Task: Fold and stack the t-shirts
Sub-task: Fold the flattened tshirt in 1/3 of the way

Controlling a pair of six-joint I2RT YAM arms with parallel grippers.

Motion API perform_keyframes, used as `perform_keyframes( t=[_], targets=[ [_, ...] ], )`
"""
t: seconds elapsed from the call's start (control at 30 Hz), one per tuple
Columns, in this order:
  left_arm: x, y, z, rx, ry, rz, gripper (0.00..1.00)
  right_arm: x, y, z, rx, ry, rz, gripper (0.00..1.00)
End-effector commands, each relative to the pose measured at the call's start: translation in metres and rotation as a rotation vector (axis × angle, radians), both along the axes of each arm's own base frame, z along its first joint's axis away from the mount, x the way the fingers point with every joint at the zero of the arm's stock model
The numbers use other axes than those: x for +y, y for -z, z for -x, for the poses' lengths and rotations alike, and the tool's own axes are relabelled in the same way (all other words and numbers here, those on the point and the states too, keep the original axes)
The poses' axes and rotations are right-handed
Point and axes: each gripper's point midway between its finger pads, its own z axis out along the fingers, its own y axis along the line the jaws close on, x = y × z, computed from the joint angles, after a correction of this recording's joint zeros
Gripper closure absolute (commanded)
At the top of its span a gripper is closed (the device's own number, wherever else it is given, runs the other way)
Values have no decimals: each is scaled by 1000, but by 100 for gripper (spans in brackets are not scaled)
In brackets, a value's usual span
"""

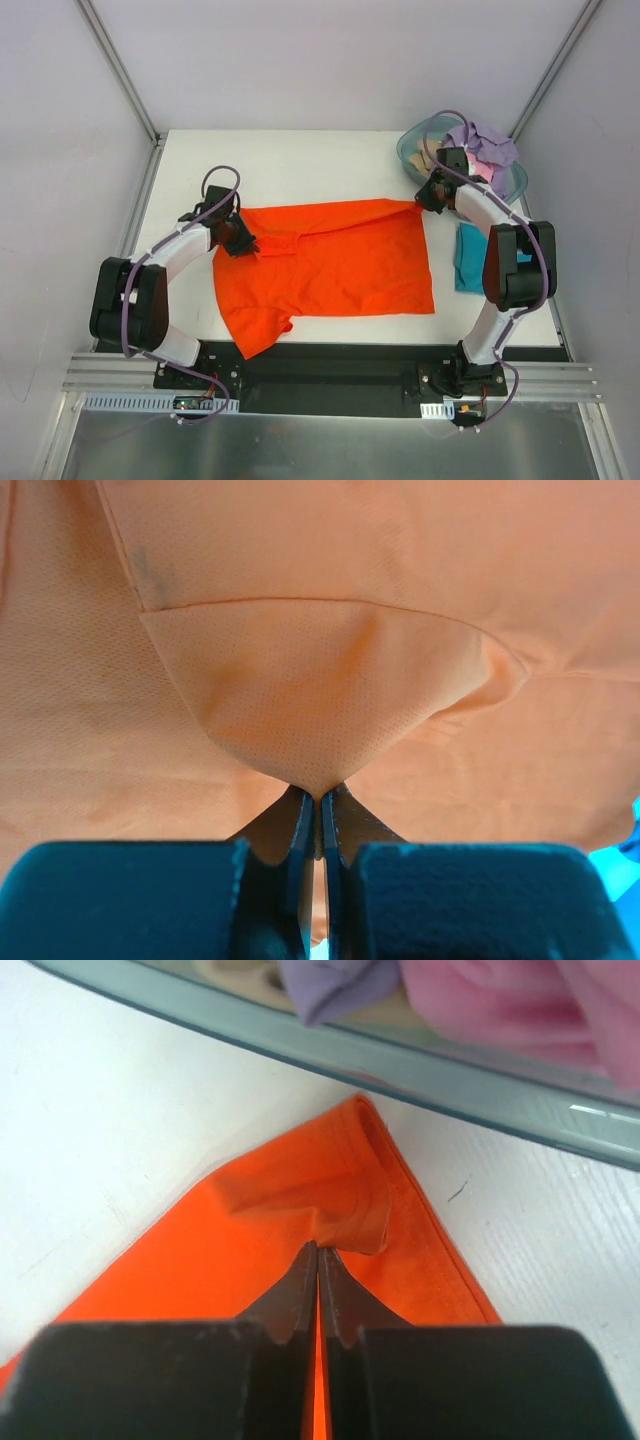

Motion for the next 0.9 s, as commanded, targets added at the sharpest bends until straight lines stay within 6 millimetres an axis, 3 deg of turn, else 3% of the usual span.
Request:
perform_keyframes(
  t=[0.0, 0.1, 0.37, 0.47, 0.6, 0.87],
  targets=[
    [8, -39, -15, -141, -5, -16, 100, -2, -26, -7, -59, -114, 128, 99],
    [5, -42, -12, -144, -1, 6, 100, 5, -30, -1, -68, -215, 194, 99],
    [1, -25, 9, -76, -10, 49, 100, -5, 12, 41, 71, -291, 300, 99],
    [2, -20, 18, -61, -21, 51, 100, -14, 17, 52, 110, -277, 344, 88],
    [2, -17, 23, -53, -21, 55, 100, -22, 17, 62, 155, -267, 379, 51],
    [0, -15, 22, -41, -14, 63, 100, -8, -25, 58, 54, -330, 365, 27]
  ],
)
